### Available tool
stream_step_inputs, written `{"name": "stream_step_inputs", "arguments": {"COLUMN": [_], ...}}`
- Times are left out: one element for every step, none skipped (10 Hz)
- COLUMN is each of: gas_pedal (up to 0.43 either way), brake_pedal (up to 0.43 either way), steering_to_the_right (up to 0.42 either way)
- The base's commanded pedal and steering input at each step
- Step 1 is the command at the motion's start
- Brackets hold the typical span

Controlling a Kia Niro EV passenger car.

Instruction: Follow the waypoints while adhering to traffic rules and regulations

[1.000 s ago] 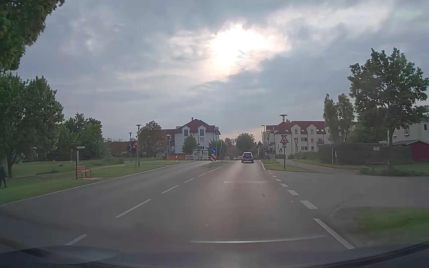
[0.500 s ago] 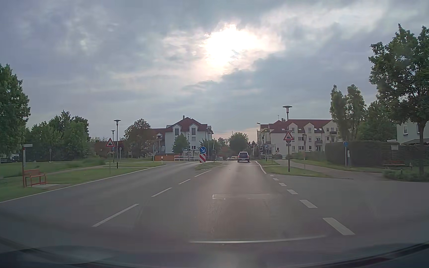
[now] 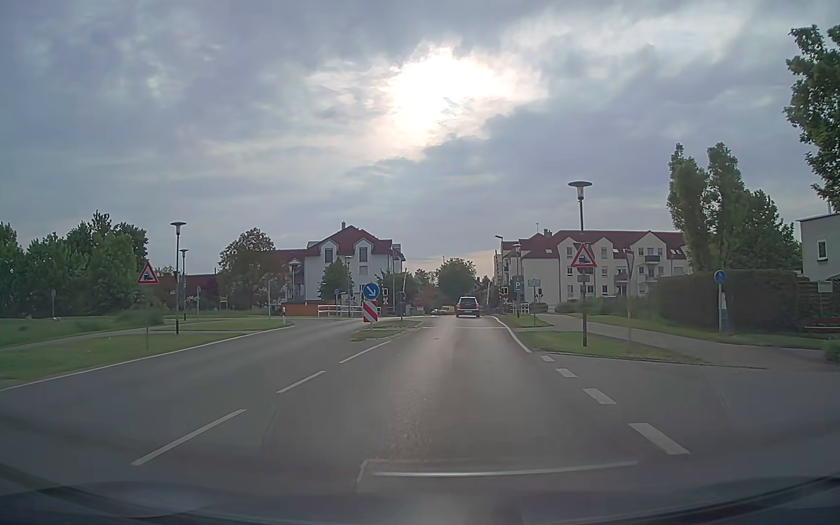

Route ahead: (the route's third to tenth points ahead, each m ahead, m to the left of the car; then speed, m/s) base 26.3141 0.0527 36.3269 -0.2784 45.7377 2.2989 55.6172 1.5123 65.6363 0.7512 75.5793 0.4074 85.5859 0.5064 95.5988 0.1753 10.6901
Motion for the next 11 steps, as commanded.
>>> {"name": "stream_step_inputs", "arguments": {"gas_pedal": [0.13,0.13,0.13,0.13,0.13,0.13,0.13,0.13,0.13,0.13,0.13], "brake_pedal": [0.0,0.0,0.0,0.0,0.0,0.0,0.0,0.0,0.0,0.0,0.0], "steering_to_the_right": [0.009,0.009,0.008,0.008,0.008,0.007,0.006,0.005,0.004,0.003,0.003]}}
